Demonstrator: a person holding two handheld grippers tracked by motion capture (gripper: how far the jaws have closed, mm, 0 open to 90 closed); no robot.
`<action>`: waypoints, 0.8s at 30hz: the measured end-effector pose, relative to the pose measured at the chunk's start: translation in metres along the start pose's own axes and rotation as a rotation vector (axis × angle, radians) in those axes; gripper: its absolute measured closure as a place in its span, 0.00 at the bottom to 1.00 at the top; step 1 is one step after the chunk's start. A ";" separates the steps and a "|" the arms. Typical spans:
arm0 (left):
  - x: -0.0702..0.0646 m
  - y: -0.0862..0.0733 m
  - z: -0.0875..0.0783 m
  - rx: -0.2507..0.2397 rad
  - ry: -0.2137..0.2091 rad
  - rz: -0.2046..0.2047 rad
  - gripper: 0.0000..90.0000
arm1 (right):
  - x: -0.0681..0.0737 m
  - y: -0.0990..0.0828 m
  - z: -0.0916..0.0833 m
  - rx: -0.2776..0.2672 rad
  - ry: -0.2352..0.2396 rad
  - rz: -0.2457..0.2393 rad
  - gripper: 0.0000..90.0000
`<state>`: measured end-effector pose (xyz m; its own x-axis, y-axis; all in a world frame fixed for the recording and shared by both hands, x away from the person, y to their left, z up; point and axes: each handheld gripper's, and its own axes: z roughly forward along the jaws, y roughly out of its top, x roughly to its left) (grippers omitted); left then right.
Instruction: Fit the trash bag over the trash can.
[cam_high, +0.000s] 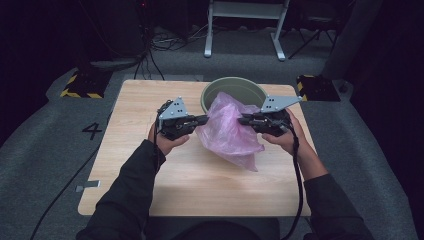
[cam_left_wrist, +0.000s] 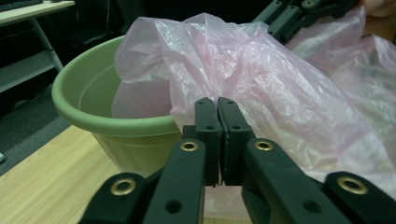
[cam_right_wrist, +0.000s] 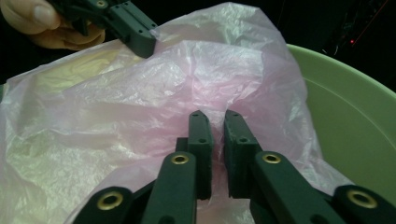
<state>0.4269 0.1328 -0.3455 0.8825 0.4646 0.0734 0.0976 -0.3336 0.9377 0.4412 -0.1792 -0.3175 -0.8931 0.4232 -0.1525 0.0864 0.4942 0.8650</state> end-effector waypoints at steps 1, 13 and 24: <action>0.000 0.000 -0.001 0.000 -0.002 -0.002 0.87 | -0.001 0.001 0.000 -0.006 -0.002 0.006 0.96; -0.008 -0.008 -0.020 -0.068 -0.056 -0.035 0.33 | -0.024 0.012 0.000 -0.044 -0.051 0.121 0.97; -0.019 -0.002 -0.005 -0.018 -0.018 0.030 0.49 | -0.038 0.013 0.004 -0.037 -0.083 0.143 0.93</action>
<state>0.4074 0.1288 -0.3469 0.8930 0.4398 0.0954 0.0632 -0.3323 0.9410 0.4780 -0.1862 -0.3021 -0.8333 0.5491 -0.0639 0.1923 0.3963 0.8977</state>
